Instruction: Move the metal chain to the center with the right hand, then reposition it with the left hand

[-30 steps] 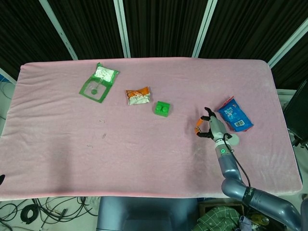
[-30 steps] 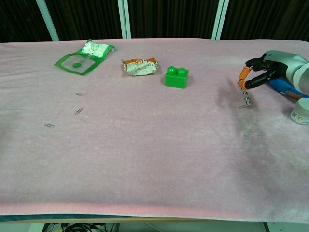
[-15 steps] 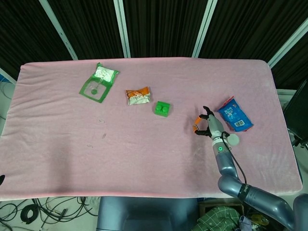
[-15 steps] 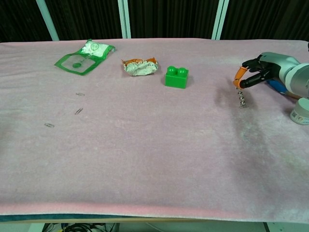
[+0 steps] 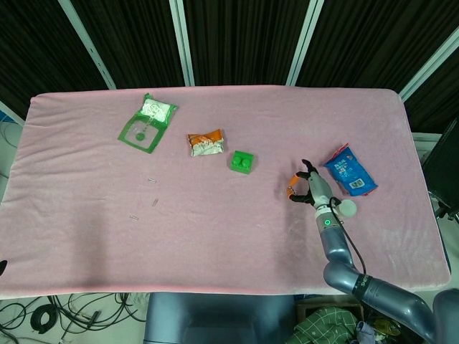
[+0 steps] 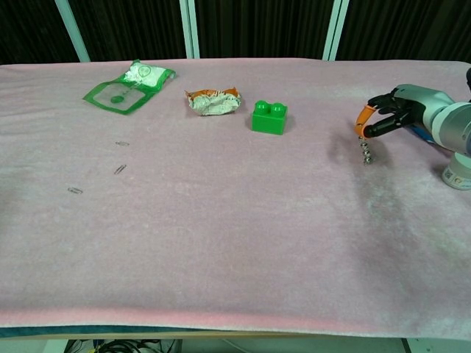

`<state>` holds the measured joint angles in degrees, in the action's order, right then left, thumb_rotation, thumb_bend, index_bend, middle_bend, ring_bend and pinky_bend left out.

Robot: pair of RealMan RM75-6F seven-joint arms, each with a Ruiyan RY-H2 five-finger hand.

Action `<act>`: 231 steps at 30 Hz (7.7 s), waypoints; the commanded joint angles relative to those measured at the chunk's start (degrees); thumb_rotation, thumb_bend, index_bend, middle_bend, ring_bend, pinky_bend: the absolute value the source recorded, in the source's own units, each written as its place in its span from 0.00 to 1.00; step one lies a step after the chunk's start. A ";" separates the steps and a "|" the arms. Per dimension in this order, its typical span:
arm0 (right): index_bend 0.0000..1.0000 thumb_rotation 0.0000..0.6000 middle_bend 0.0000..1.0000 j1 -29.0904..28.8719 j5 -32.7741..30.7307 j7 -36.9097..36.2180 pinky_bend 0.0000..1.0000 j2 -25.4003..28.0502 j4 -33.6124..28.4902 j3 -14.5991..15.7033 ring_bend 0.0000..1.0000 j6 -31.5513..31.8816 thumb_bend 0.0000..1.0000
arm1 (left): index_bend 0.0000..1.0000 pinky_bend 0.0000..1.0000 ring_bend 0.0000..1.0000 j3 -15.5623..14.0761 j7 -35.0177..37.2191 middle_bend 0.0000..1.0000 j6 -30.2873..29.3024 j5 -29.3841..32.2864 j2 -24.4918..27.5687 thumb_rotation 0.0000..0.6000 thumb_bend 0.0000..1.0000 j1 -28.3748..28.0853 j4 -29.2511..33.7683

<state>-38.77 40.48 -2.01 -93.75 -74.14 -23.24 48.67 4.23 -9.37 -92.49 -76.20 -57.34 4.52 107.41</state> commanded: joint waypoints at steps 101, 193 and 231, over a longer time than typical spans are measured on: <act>0.02 1.00 0.00 -6.24 -1.00 34.45 0.18 8.43 -25.96 -0.97 0.00 15.94 0.07 | 0.06 0.00 0.00 -2.69 7.33 0.00 1.89 -9.05 1.17 1.00 0.22 -1.49 -3.60; 0.01 1.00 0.00 38.52 46.20 8.67 0.18 29.58 -17.84 22.77 0.00 42.68 0.09 | 0.40 0.00 0.00 10.90 -44.11 0.03 45.04 54.05 -34.48 1.00 0.22 -60.17 -20.29; 0.01 1.00 0.00 39.49 45.18 7.05 0.18 30.03 -17.64 20.92 0.00 42.34 0.11 | 0.55 0.00 0.00 7.26 -39.56 0.10 29.86 45.56 -49.55 1.00 0.26 -61.18 -28.61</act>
<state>0.72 85.66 5.05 -63.72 -91.78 -2.31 91.00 11.47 -49.02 -62.50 -30.47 -106.73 -56.71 78.95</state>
